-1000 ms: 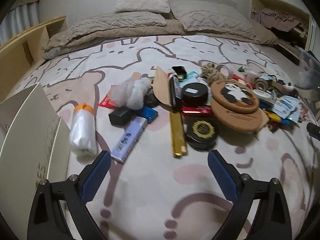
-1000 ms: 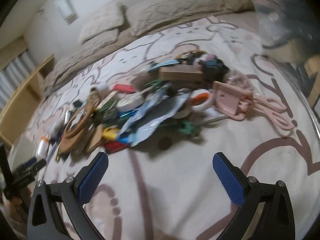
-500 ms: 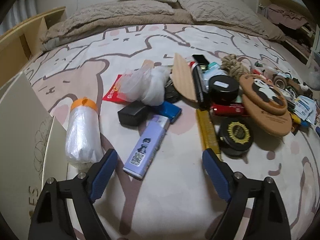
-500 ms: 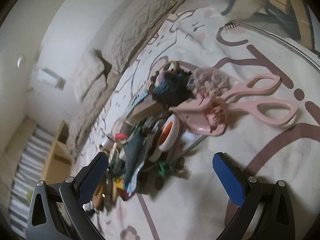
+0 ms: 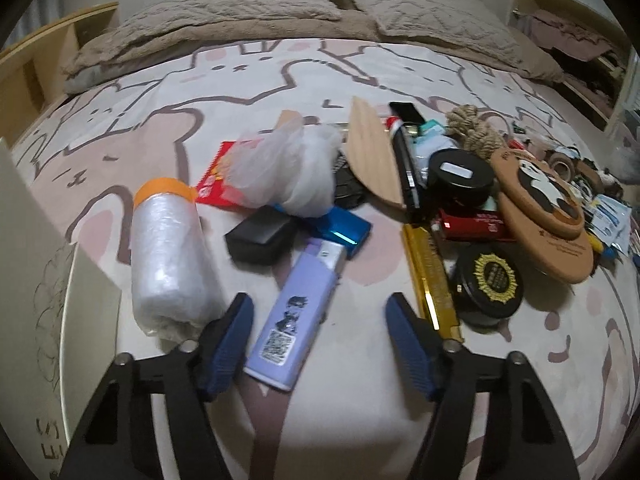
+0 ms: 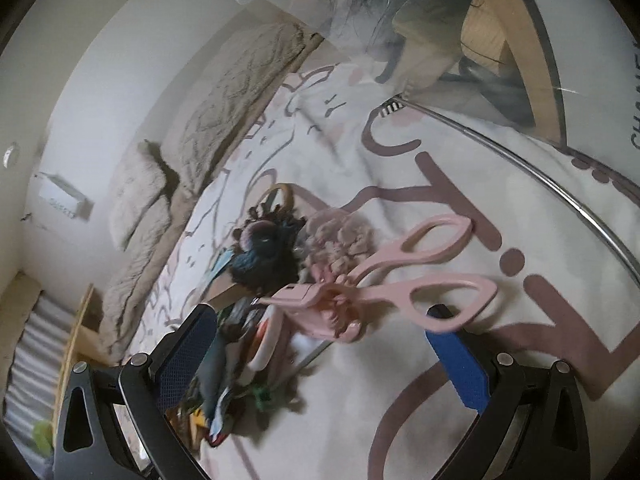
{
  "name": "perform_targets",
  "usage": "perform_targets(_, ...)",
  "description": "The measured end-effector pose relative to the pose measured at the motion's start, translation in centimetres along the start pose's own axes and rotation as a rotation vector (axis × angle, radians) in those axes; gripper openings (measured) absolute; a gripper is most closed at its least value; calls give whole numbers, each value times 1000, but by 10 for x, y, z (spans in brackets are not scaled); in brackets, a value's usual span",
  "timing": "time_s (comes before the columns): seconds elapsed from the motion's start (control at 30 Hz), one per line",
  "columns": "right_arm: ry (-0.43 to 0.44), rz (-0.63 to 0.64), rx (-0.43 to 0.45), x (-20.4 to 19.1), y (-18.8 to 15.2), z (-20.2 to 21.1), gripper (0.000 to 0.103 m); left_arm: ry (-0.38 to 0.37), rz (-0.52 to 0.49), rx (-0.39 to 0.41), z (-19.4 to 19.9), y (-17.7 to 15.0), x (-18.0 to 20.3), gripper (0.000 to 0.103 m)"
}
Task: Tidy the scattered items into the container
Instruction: 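Grasp the purple lighter with the left tool while the right tool grasps the pink eyelash curler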
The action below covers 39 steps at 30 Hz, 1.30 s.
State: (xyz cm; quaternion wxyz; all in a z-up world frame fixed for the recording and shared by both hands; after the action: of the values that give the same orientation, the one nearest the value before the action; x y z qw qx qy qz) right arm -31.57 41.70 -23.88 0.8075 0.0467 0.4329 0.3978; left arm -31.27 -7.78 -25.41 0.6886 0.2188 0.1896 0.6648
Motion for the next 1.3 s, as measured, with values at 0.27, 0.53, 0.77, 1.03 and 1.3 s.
perform_targets(0.27, -96, 70, 18, -2, 7, -23, 103, -77, 0, -5, 7, -2, 12, 23)
perform_targets(0.53, -180, 179, 13, -6, 2, -29, 94, -160, 48, -21, 22, -20, 26, 23)
perform_targets(0.77, -155, 153, 19, 5, 3, -18, 59, -198, 55, -29, 41, -45, 45, 23)
perform_targets(1.03, -117, 184, -17, 2, -16, -3, 59, -246, 68, -24, 59, -75, 64, 23)
perform_targets(1.3, -49, 195, -83, -13, -42, 12, 59, -226, 87, -16, 73, -97, 66, 23)
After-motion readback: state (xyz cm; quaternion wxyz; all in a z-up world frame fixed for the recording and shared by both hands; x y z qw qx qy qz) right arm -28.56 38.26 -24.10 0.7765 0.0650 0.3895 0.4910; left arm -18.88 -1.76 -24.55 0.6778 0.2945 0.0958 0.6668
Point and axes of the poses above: each gripper's, at about its wrist camera, not at the fingertips, and z roughly against the way its jaws point, x to its right, y to its top, the point moved 5 cm from there along -z, roughly the way its jaws point, and after that the axes turned 2 degrees about -x, right-handed, at the moved point
